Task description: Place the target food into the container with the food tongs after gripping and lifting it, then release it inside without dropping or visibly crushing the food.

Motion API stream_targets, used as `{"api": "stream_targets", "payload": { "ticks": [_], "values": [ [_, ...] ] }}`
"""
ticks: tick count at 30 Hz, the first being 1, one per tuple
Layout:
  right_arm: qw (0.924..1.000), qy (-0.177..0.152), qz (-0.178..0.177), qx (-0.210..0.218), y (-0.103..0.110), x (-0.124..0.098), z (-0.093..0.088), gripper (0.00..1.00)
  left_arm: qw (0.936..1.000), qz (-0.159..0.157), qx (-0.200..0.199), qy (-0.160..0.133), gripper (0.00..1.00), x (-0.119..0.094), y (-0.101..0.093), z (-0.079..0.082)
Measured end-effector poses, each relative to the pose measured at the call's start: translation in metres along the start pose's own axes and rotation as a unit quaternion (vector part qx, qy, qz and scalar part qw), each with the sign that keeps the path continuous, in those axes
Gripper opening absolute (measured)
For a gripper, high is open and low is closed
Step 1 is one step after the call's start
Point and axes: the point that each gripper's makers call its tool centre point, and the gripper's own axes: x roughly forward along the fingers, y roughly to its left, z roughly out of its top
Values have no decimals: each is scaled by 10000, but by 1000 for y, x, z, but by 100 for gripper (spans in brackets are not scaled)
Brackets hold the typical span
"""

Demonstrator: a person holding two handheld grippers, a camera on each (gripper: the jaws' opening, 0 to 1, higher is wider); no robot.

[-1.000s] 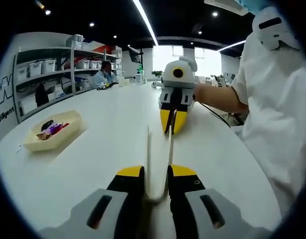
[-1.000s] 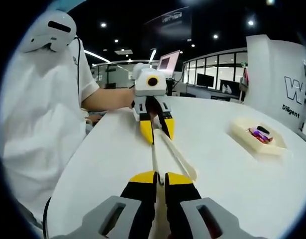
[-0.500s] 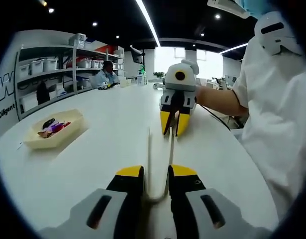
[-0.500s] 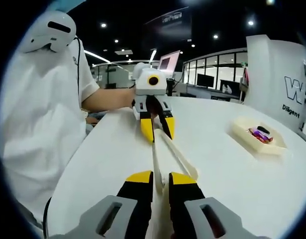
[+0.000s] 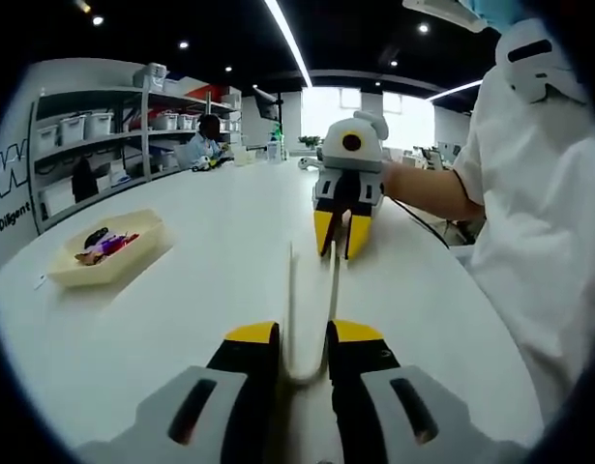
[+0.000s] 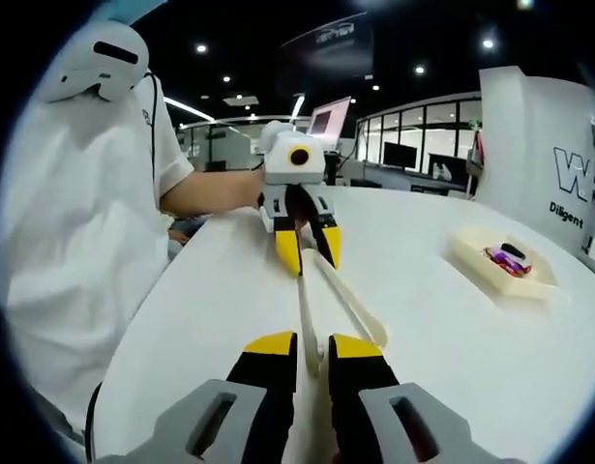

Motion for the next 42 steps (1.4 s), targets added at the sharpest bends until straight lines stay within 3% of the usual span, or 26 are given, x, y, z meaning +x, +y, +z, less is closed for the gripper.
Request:
{"api": "stream_targets", "payload": {
  "ticks": [42],
  "values": [
    [10000, 26, 8, -31, 1, 2, -1, 3, 9998, 158, 22, 89, 19, -9, 2, -7]
  ]
}}
